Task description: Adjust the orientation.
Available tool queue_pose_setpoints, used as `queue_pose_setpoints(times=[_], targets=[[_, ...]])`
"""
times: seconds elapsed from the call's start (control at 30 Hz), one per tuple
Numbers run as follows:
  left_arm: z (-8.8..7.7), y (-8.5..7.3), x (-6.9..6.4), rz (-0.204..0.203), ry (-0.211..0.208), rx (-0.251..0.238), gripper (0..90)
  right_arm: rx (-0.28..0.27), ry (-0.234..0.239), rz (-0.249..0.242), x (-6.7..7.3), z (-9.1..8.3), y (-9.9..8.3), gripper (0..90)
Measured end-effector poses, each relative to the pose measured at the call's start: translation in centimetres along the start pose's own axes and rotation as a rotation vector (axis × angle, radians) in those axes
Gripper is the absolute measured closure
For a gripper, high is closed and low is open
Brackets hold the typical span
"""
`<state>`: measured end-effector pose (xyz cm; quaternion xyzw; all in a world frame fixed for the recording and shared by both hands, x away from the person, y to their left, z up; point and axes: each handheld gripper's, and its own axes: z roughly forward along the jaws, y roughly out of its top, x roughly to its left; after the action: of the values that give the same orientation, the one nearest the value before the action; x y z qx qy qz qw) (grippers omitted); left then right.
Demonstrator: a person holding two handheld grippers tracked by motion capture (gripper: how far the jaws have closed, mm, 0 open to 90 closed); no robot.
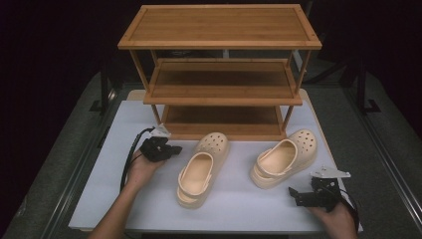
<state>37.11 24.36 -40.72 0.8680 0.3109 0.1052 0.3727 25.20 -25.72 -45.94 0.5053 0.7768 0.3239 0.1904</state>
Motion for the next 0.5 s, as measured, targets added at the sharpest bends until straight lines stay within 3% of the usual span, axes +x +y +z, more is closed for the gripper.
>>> queue_pose_setpoints(times=[0.3,0.5], targets=[[-4.1,-3.0,-0.3,-0.021,0.023,-0.008,90.0,0.000,0.000,0.000,0.0,0.0,0.0,1.7],[-6.8,-6.7,-0.7,-0.049,0.058,0.012,90.0,0.002,0.000,0.000,0.0,0.0,0.0,1.7]])
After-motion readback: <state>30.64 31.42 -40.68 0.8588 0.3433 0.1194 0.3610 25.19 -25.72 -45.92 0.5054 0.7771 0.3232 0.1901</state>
